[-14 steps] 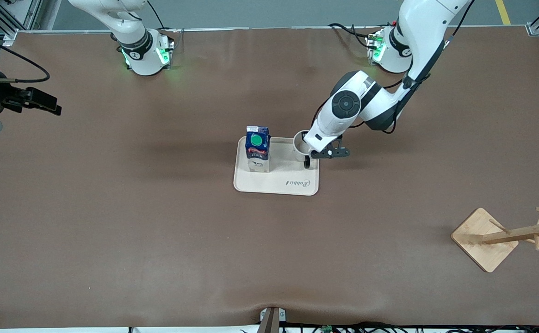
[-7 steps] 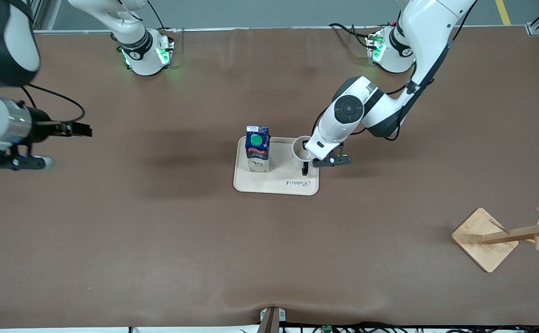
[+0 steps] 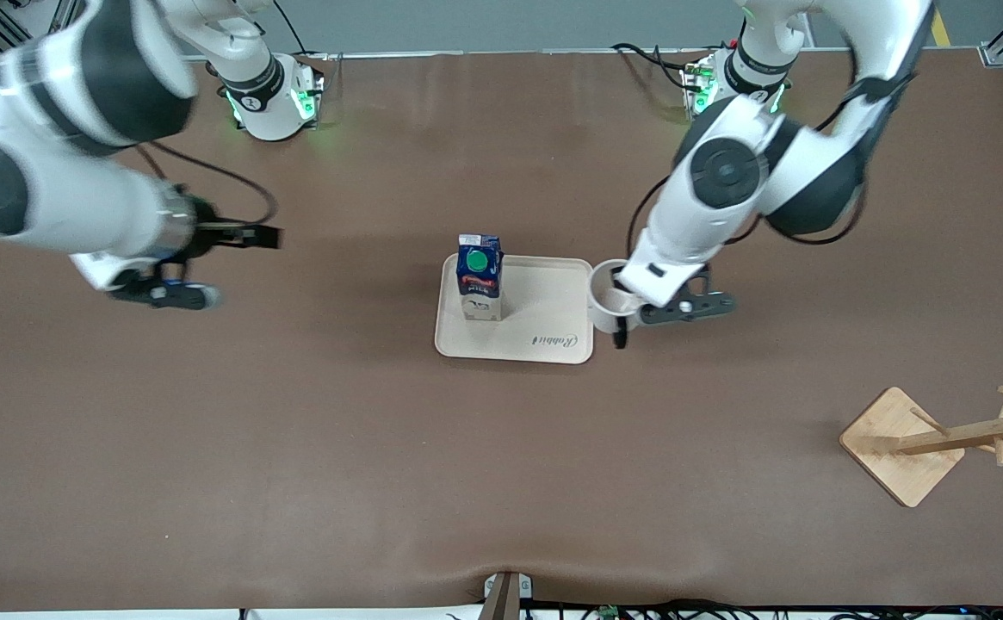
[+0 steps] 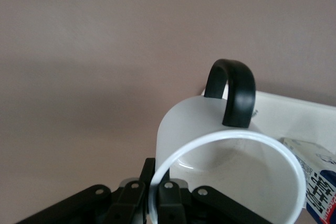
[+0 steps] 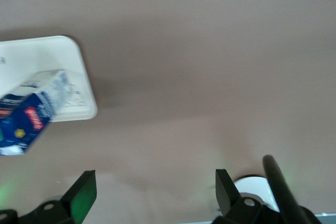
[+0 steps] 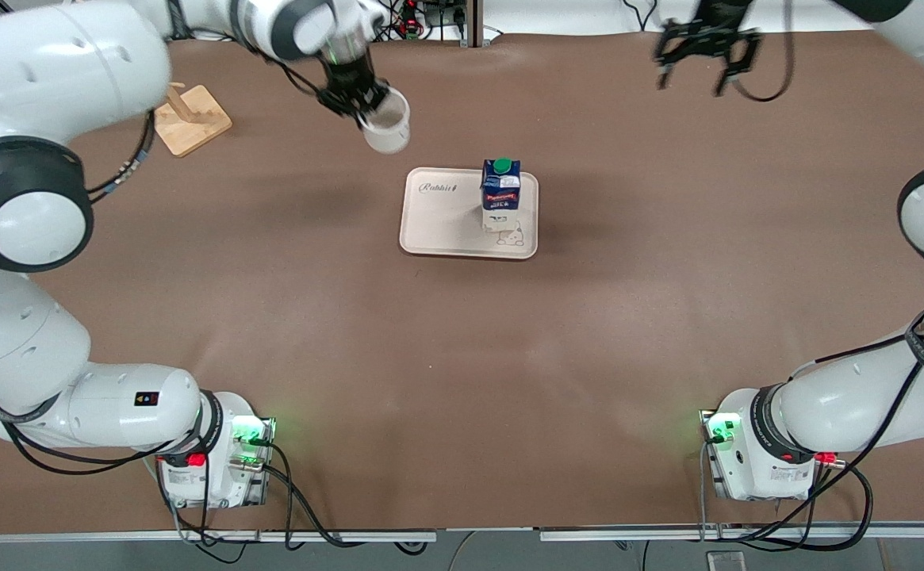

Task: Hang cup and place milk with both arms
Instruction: 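Lift the mug with the left gripper while the right gripper reaches the milk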

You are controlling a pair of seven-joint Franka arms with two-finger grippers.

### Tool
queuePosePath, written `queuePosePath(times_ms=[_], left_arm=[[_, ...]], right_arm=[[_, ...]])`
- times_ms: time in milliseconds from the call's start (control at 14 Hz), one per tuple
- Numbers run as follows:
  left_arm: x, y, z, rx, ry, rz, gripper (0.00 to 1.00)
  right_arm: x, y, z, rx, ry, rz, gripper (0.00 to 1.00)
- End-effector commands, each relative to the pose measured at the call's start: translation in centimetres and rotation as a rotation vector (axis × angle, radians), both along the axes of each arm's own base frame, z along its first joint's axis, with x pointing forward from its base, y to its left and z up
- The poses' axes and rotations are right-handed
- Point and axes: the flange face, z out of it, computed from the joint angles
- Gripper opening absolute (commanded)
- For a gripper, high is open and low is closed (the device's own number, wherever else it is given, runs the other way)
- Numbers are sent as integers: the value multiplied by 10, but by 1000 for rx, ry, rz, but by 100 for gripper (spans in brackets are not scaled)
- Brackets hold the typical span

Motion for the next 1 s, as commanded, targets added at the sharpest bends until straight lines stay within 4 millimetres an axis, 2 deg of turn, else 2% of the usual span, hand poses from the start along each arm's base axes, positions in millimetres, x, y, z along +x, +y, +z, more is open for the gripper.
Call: queuePosePath(times_ms=[0, 71, 214, 429, 571, 643, 786, 929], left_arm=[[22, 51, 40, 13, -21, -62, 0], [30, 73, 53, 12, -27, -75, 0], [43, 113, 69, 17, -15, -118, 0], [58, 178, 86, 11, -7, -204, 0], [64, 216, 93, 8, -9, -257, 0], [66, 232, 94, 7, -9, -274, 0], [69, 268, 94, 12, -10, -310, 0], [70, 298, 94, 13, -6, -372, 0]], right_arm=[[-27, 72, -15, -24, -58, -59, 100], [-39, 100, -25, -20, -81, -46, 100], [-53, 143, -45, -1, -145, -74, 100], [-68, 192, -68, 24, -194, -70, 100], [-69, 208, -84, 26, -212, -109, 100], [-76, 222, -92, 27, -219, -88, 100], [-76, 233, -105, 36, -237, -105, 100], [-86, 250, -118, 11, -248, -113, 100]])
